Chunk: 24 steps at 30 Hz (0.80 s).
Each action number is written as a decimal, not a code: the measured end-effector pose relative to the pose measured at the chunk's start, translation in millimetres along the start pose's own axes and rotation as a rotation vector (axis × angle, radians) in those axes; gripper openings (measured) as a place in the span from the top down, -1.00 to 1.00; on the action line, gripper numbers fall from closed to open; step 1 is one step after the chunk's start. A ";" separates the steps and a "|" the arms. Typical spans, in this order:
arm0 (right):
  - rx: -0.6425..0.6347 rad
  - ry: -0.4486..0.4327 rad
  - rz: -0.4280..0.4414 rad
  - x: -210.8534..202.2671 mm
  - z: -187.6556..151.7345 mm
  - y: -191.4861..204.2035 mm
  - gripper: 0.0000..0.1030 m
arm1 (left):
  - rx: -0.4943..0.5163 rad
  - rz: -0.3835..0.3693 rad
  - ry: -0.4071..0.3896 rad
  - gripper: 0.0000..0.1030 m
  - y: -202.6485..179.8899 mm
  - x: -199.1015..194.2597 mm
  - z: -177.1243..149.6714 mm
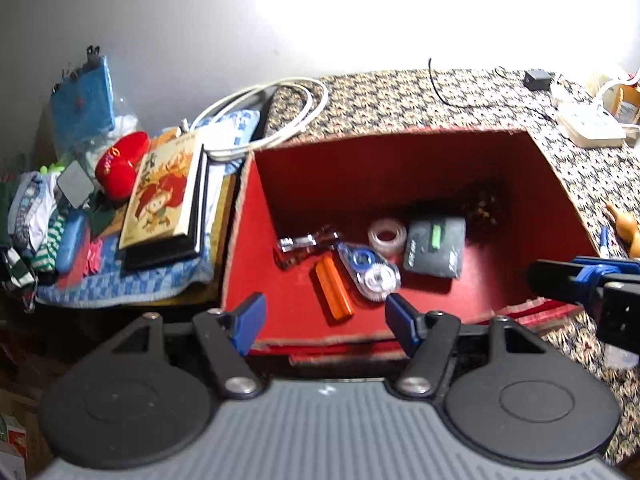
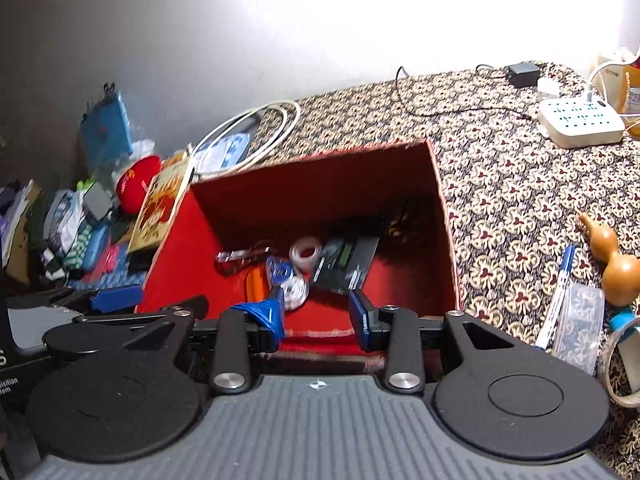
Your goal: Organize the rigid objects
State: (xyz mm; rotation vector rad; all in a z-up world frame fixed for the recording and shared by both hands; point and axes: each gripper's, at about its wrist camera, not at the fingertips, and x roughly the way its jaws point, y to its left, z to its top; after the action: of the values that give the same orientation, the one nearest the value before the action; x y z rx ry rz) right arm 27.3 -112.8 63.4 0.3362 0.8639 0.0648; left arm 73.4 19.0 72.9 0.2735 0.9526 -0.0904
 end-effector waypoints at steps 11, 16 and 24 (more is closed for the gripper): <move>-0.019 -0.016 -0.060 35.9 17.2 -3.2 0.63 | -0.013 0.036 -0.036 -0.33 5.4 24.6 18.8; -0.032 -0.009 -0.083 56.0 20.7 -5.8 0.63 | -0.011 0.027 -0.042 -0.34 6.5 40.2 23.3; -0.071 0.012 -0.107 87.3 26.0 -4.3 0.62 | -0.023 0.021 -0.031 -0.37 7.7 64.2 29.9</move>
State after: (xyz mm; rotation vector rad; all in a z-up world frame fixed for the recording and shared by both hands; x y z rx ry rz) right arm 103.4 -107.1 13.5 0.2224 0.8878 -0.0020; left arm 135.7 21.1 38.5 0.2601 0.9196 -0.0644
